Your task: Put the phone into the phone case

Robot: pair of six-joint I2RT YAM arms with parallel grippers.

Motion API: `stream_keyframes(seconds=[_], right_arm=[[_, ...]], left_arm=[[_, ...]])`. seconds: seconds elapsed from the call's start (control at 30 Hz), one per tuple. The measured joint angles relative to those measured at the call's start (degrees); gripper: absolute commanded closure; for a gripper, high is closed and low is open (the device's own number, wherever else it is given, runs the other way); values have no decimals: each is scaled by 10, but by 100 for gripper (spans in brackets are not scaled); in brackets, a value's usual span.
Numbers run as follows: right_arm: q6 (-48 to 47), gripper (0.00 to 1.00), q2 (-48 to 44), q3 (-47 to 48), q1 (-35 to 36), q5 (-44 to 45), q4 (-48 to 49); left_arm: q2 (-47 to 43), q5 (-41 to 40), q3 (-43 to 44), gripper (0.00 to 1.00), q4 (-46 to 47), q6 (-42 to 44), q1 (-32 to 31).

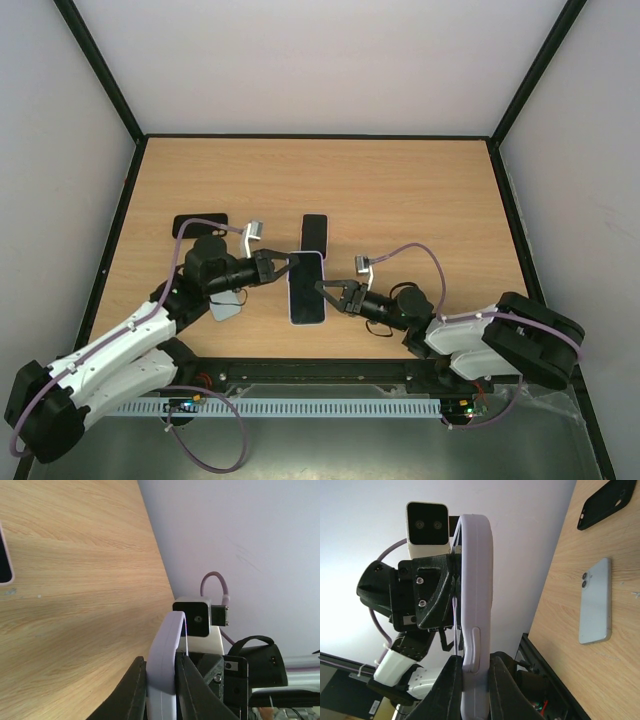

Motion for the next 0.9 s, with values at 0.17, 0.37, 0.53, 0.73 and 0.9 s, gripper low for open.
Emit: stream_keyframes(seconds=[0.17, 0.37, 0.53, 0.73, 0.9], right_arm=[[-12, 98, 2, -5, 0, 8, -9], [-18, 98, -29, -23, 0, 39, -38], [-19, 98, -81, -23, 0, 75, -61], [-23, 98, -135, -18, 1, 124, -112], [-40, 98, -158, 5, 1, 155, -171]], left_arm=[[5, -23, 4, 53, -36, 11, -1], [2, -22, -7, 34, -47, 10, -1], [-19, 0, -44, 29, -17, -7, -18], [-26, 11, -70, 45, 38, -40, -54], [-25, 9, -70, 88, 51, -47, -70]])
